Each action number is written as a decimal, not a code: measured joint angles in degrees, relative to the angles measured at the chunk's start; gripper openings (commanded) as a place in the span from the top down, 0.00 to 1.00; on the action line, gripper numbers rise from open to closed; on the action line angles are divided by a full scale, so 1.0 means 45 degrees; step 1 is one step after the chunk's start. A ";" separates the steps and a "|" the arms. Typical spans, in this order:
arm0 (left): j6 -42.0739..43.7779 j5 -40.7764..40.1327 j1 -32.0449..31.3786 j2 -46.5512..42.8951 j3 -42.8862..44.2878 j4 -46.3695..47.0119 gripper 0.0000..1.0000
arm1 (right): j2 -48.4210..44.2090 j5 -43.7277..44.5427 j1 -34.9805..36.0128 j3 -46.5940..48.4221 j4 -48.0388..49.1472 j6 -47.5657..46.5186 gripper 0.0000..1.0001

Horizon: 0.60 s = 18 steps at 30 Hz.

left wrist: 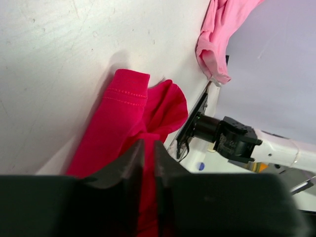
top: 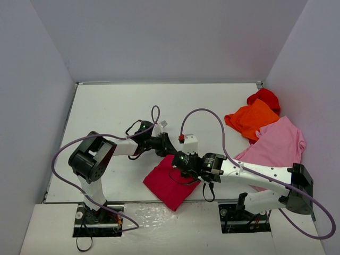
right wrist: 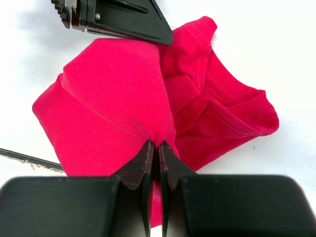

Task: Fold and stack the t-shirts
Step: Smooth out wrinkles on the folded tshirt

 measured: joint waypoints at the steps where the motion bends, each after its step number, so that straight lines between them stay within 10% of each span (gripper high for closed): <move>1: -0.0096 0.0033 -0.0008 0.0043 0.0000 0.0141 1.00 | 0.0000 0.0043 0.0030 0.0013 -0.0025 0.0028 1.00; 18: -0.1410 -0.0007 -0.1935 0.1261 0.0034 0.1465 1.00 | 0.0688 0.0354 0.0050 0.0171 -0.0210 0.0038 1.00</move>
